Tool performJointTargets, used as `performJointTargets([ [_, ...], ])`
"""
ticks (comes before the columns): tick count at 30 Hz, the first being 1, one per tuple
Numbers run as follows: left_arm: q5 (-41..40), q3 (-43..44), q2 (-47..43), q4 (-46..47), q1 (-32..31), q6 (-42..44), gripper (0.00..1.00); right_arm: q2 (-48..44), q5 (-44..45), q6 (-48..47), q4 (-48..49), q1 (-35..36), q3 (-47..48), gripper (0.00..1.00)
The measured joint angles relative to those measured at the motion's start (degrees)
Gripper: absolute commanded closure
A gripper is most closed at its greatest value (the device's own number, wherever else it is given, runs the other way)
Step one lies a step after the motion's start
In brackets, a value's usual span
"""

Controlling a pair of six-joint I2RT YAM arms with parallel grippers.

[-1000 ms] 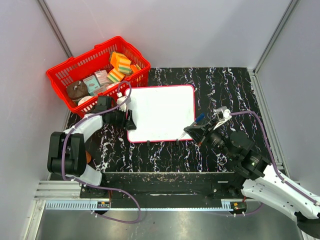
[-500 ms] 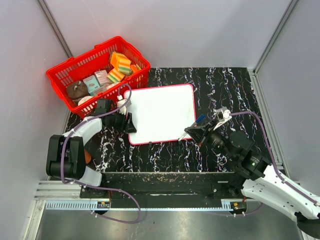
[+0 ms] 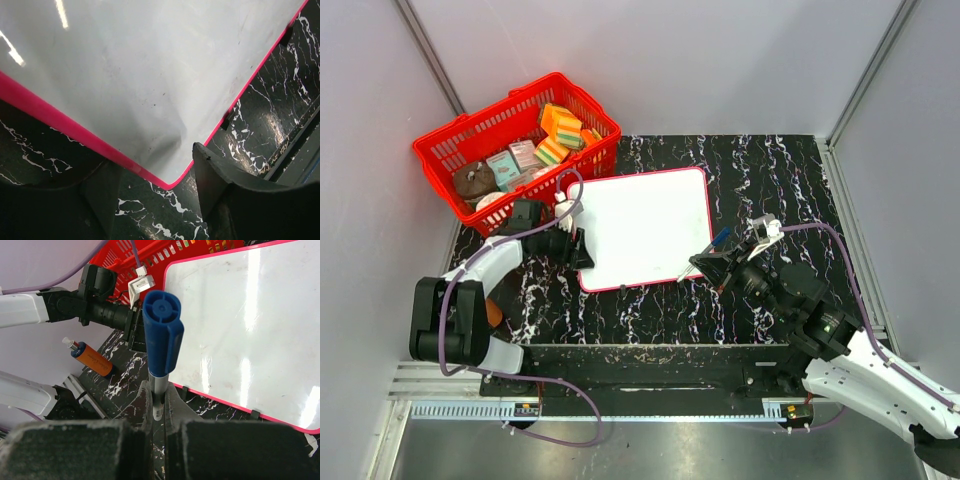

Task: Write a sentence on the whiteboard
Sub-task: Move the whiteboard to the center of the board.

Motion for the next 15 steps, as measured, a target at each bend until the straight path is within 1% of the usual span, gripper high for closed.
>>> performJointTargets([
  [5, 0.1, 0.0, -0.9, -2.7, -0.9, 1.9, 0.37, 0.0, 0.0, 0.0, 0.0, 0.0, 0.0, 1.00],
  [8, 0.0, 0.0, -0.9, -3.3, -1.0, 2.8, 0.32, 0.0, 0.1, 0.0, 0.0, 0.0, 0.0, 1.00],
  [9, 0.0, 0.0, -0.9, -3.5, -1.0, 3.0, 0.29, 0.1, 0.2, 0.0, 0.0, 0.0, 0.0, 1.00],
  [12, -0.2, 0.0, -1.2, -4.3, -1.0, 3.3, 0.25, 0.0, 0.6, 0.0, 0.0, 0.0, 0.0, 1.00],
  [14, -0.6, 0.0, -1.6, -4.6, -1.0, 3.7, 0.16, 0.0, 0.9, 0.0, 0.0, 0.0, 0.0, 1.00],
  [15, -0.7, 0.0, -1.9, -4.9, -1.0, 3.9, 0.14, 0.0, 0.9, 0.0, 0.0, 0.0, 0.0, 1.00],
])
